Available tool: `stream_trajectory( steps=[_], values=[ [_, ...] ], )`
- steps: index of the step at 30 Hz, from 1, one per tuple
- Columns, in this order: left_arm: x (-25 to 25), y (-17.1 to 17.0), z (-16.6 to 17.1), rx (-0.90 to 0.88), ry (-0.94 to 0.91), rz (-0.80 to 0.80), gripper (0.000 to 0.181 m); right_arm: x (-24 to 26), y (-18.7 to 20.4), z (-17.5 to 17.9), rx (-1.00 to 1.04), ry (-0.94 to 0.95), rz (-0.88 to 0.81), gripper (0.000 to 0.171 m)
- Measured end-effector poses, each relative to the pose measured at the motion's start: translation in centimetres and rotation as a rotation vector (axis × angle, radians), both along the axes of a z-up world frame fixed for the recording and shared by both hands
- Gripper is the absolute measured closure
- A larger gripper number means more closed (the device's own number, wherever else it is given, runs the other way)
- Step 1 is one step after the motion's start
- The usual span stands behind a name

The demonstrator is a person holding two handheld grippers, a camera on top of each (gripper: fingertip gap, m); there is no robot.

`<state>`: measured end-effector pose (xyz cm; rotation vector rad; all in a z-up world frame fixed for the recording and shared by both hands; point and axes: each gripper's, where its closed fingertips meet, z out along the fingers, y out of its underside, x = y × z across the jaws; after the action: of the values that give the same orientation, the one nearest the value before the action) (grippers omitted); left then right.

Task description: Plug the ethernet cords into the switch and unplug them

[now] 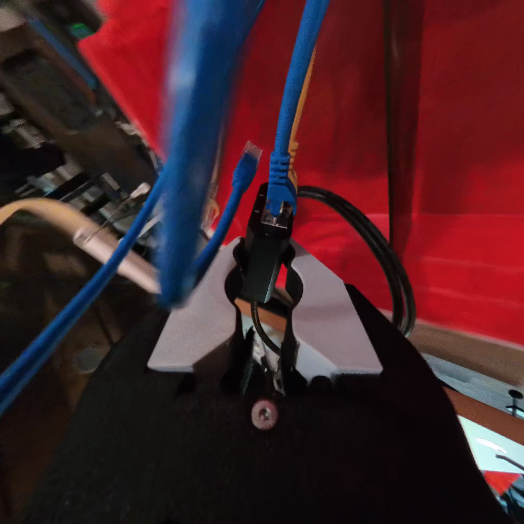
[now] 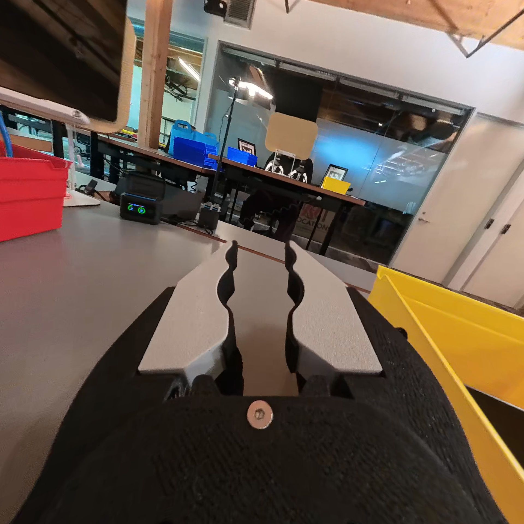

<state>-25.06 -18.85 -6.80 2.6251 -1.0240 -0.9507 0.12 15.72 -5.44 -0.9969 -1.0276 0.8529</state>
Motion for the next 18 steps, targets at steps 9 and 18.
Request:
stream_trajectory(
  steps=[9, 18],
  values=[
    [3.2, -2.3, 20.4, 0.397, 0.395, 0.02, 0.157, -0.3, -0.6, 0.3, 0.06, 0.024, -0.001, 0.149],
    [8.5, 5.5, 37.7, 0.814, 0.561, -0.109, 0.158, 0.2, -0.5, 0.7, 0.07, 0.053, -0.016, 0.152]
  ],
)
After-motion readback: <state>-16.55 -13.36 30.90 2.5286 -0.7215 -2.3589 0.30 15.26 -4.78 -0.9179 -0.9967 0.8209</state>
